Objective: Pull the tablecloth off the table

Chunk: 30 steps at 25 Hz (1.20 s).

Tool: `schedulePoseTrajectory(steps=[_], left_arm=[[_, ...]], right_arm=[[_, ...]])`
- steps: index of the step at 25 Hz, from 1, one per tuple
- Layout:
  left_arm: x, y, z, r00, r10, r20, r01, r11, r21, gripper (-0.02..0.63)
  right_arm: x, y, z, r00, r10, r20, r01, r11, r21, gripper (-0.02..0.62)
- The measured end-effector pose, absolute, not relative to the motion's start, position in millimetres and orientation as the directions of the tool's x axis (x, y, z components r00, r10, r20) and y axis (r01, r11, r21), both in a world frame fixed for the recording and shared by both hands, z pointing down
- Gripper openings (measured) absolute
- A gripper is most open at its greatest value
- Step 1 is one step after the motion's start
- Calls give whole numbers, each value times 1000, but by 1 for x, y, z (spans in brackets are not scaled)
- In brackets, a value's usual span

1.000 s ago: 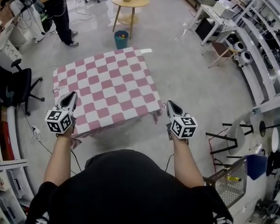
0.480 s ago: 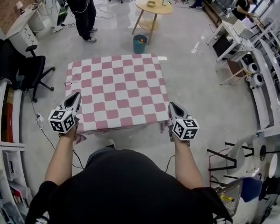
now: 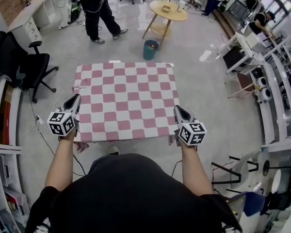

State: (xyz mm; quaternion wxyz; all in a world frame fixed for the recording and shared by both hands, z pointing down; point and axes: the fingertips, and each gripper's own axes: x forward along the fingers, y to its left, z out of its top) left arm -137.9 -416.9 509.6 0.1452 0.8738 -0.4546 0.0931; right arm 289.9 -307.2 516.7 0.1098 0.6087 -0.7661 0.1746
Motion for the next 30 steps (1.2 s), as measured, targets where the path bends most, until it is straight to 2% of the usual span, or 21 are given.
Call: schedulePoseTrajectory(steps=[5,10,18,30], left_arm=[[-175,-444,520,567,-764,308,-824,-534,190,40],[-209,-471,529,555,-764,328,-832,-519,197,35],[-225,-498,536,576,-749,327,-817,-541,198,23],[-219,-503,527,577,-759,301,-816,-550,177,21]], right_arm=[[236,-348,493,-316,-906,283,-947,283,-152,28],[198,-379,504,-336,-883,328,-942,309,-132,28],[189,-407,510,-296,-893,339,-954,263,-141,28],[193,-431,511,-330,-884,331,-944,296,-148,28]])
